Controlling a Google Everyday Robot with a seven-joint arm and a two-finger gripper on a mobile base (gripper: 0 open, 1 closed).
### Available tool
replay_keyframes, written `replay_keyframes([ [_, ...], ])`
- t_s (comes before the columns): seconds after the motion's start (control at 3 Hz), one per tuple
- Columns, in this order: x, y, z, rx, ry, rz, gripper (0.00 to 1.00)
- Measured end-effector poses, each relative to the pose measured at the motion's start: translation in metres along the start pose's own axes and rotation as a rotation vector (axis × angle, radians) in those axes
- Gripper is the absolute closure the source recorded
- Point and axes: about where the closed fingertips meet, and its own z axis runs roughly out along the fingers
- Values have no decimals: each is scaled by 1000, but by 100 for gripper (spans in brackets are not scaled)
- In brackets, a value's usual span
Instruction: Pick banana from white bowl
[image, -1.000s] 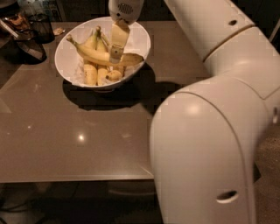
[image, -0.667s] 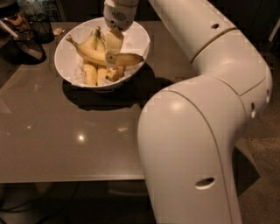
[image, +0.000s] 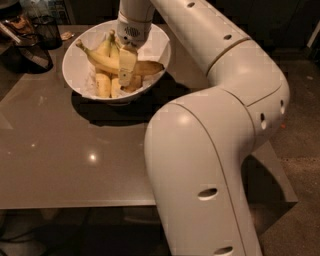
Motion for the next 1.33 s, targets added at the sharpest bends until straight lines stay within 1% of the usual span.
replay_keyframes([
  [0.33,0,-1,-2,-8,3,6,40],
  [0.67,1,-1,4,-8,3,7,64],
  [1.0,9,0,15,-26,17,20,87],
  [1.33,9,0,14,-27,18,21,100],
])
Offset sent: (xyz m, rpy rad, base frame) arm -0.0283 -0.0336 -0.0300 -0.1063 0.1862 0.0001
